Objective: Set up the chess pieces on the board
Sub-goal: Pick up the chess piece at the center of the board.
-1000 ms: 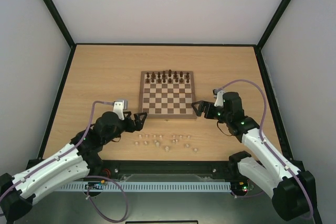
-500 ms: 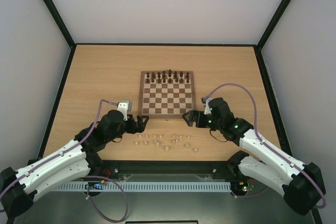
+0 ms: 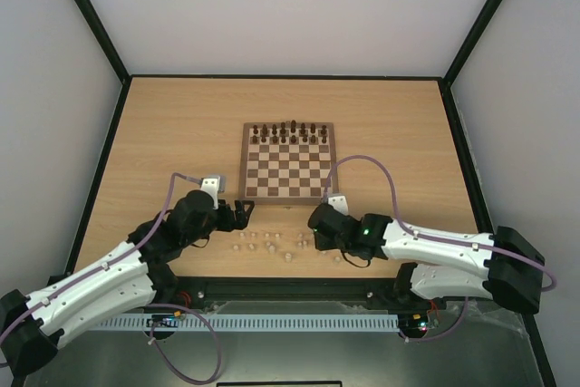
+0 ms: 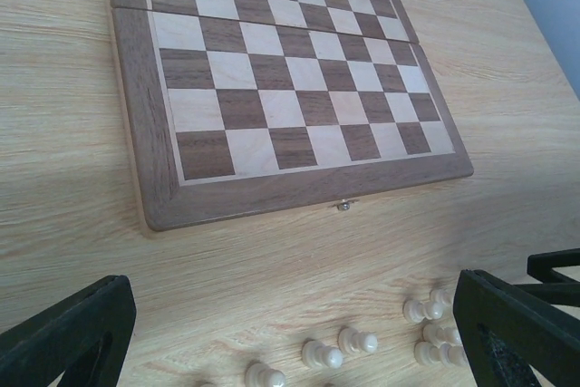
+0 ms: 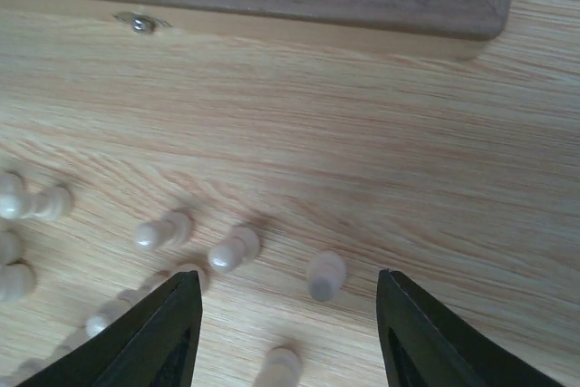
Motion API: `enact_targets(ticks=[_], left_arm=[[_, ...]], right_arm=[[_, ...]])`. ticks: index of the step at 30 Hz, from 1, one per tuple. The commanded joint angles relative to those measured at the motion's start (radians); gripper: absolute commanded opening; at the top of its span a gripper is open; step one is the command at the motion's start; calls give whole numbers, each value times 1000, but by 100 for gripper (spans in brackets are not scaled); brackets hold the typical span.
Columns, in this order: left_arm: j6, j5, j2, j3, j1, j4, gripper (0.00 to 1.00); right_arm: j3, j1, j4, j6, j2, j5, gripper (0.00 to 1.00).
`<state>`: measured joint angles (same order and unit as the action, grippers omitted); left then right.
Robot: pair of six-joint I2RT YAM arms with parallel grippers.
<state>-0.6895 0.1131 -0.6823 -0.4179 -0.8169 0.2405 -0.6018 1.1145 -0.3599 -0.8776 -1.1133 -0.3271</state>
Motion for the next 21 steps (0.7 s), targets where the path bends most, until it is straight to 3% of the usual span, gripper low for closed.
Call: enact_targets(ticks=[1, 21], left_arm=[[-13, -15, -2, -30, 2, 21, 99], [-34, -9, -7, 11, 2, -9, 99]], right_arm=[[-21, 26, -94, -98, -23, -119, 53], [-19, 26, -73, -61, -144, -21, 38]])
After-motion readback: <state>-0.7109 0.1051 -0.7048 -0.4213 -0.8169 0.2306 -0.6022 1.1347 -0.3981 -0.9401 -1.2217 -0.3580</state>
